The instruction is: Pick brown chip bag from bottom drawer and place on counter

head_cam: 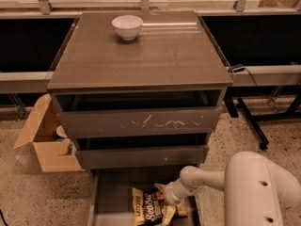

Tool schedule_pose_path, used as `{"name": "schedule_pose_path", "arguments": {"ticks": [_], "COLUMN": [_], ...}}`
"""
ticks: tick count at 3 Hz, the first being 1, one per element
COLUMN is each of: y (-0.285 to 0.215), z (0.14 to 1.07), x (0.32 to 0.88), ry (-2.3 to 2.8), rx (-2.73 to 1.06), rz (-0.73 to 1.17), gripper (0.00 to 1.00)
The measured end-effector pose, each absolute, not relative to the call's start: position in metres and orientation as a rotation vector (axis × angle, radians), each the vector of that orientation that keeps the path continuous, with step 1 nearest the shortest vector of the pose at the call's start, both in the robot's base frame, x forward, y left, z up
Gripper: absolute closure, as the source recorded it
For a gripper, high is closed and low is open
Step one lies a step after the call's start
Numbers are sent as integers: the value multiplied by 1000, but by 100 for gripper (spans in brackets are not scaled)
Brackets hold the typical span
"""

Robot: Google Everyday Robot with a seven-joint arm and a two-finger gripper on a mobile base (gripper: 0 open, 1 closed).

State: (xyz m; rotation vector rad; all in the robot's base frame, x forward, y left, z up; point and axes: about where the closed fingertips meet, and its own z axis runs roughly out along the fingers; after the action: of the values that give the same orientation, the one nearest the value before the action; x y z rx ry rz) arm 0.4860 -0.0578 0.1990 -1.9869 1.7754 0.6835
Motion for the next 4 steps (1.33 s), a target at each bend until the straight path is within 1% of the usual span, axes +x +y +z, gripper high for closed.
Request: {"name": "schedule_pose_path", "arguments": {"ticks": [2, 3, 4], "y": [-62, -63, -66], "z": [146, 130, 143], "x": [502, 504, 511], "ry": [1789, 1799, 1765], "rx": [-1920, -1903, -1886], "rz": [760, 786, 738], "gripper": [0, 19, 42]}}
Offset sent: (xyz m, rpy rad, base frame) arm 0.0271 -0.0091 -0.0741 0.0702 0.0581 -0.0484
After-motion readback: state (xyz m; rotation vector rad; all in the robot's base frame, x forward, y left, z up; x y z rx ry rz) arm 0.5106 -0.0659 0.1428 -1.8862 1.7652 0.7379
